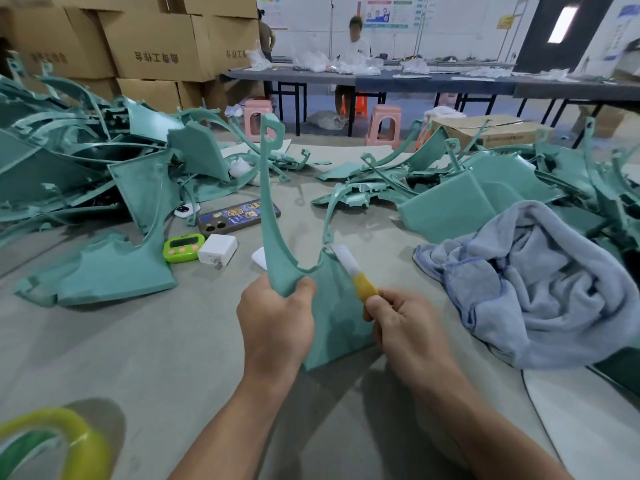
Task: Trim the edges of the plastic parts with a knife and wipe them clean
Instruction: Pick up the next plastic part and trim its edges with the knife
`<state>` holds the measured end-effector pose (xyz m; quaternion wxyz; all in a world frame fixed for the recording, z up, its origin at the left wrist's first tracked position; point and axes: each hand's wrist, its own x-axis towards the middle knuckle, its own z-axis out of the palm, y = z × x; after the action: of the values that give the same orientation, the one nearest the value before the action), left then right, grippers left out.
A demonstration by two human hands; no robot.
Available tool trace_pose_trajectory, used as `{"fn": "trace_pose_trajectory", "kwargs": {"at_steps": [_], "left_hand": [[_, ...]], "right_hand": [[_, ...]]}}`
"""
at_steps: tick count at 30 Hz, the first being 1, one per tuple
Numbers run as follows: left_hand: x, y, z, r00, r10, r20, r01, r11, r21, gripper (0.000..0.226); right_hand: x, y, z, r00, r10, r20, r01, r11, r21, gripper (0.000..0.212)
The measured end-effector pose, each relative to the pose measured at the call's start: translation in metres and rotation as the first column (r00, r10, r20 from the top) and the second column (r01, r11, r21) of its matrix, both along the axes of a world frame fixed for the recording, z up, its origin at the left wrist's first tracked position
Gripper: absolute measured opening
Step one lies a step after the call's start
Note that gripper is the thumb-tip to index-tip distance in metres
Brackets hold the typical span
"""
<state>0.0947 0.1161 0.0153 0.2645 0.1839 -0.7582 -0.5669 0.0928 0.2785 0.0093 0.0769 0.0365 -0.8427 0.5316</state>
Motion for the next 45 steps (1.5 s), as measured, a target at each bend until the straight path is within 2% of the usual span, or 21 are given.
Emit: {"fn": "trace_pose_trajectory", "kwargs": {"at_steps": [2,3,7,9,12,13,16,17,20,22,25,27,29,32,34,36,40,43,45], "left_hand": [[-0.001,0.0,0.0,1.0,0.002,0.007,-0.002,1.0,-0.002,0.031],[-0.002,0.0,0.0,1.0,0.002,0.01,-0.002,1.0,0.0,0.031],[-0.002,0.0,0.0,1.0,0.001,0.004,-0.001,1.0,-0.01,0.031],[-0.002,0.0,-0.001,1.0,-0.002,-0.009,0.001,1.0,-0.02,0.03],[-0.003,-0.002,-0.001,1.0,-0.01,0.001,0.01,1.0,-0.009,0.026],[-0.004,-0.003,-0.001,1.0,-0.013,0.014,0.012,1.0,0.011,0.024],[-0.006,-0.004,-0.001,0.999,-0.018,0.046,0.014,0.996,0.085,0.017],[-0.006,-0.004,0.0,0.999,-0.022,0.05,0.018,0.995,0.096,0.017],[-0.005,-0.004,0.001,0.998,-0.028,0.047,0.023,0.995,0.098,0.024],[-0.006,-0.003,0.001,0.998,-0.031,0.048,0.026,0.995,0.094,0.025],[-0.007,-0.004,0.0,0.999,-0.035,0.041,0.032,0.996,0.078,0.022],[-0.006,-0.004,0.0,0.999,-0.038,0.031,0.036,0.998,0.053,0.023],[-0.006,-0.004,0.001,0.999,-0.051,0.008,0.051,0.999,0.017,0.026],[-0.008,-0.003,0.001,0.998,-0.065,-0.011,0.064,0.997,-0.048,0.03],[-0.01,-0.004,0.001,0.997,-0.07,-0.022,0.068,0.996,-0.053,0.028],[-0.01,-0.004,0.0,0.996,-0.079,-0.043,0.077,0.996,-0.053,0.026],[-0.011,-0.006,0.0,0.992,-0.118,-0.048,0.116,0.992,-0.041,0.02],[-0.013,-0.007,0.0,0.988,-0.15,-0.038,0.152,0.987,0.057,0.027],[-0.012,-0.007,0.001,0.982,-0.185,-0.028,0.187,0.972,0.141,0.027]], "right_hand": [[-0.004,0.006,0.001,0.991,-0.128,-0.022,0.13,0.983,0.129,0.026],[-0.003,0.008,0.002,0.986,-0.16,-0.041,0.164,0.976,0.144,0.027],[0.007,-0.002,0.005,0.997,-0.05,-0.051,0.045,0.996,-0.082,0.021],[0.006,-0.005,0.005,0.998,-0.022,-0.06,0.02,0.999,-0.028,0.024],[-0.001,0.002,0.003,0.989,-0.101,-0.111,0.117,0.98,0.158,0.03],[-0.001,0.004,0.002,0.986,-0.117,-0.118,0.134,0.979,0.155,0.03],[0.003,-0.002,0.001,0.991,-0.08,-0.104,0.078,0.997,-0.024,0.029],[0.002,-0.004,0.001,0.993,-0.074,-0.096,0.07,0.997,-0.04,0.029],[-0.005,0.002,0.001,0.989,-0.128,-0.076,0.137,0.983,0.119,0.028],[-0.009,0.009,0.002,0.981,-0.187,-0.057,0.192,0.975,0.115,0.023],[-0.001,0.005,0.007,0.99,-0.119,-0.069,0.11,0.986,-0.125,0.019],[0.003,-0.002,0.011,0.997,-0.016,-0.079,0.001,0.983,-0.182,0.021],[0.001,-0.004,0.013,0.996,0.03,-0.085,-0.036,0.997,-0.072,0.024],[-0.005,0.005,0.014,0.989,-0.069,-0.132,0.079,0.994,0.07,0.028],[-0.001,0.008,0.014,0.981,-0.093,-0.167,0.095,0.995,0.004,0.028],[0.001,0.005,0.014,0.984,-0.044,-0.175,0.039,0.999,-0.033,0.028],[-0.003,0.006,0.012,0.982,-0.054,-0.182,0.074,0.992,0.104,0.029],[0.0,0.009,0.012,0.978,-0.017,-0.206,0.019,1.0,0.007,0.029],[0.002,0.009,0.011,0.976,0.049,-0.212,-0.043,0.999,0.03,0.031]]}}
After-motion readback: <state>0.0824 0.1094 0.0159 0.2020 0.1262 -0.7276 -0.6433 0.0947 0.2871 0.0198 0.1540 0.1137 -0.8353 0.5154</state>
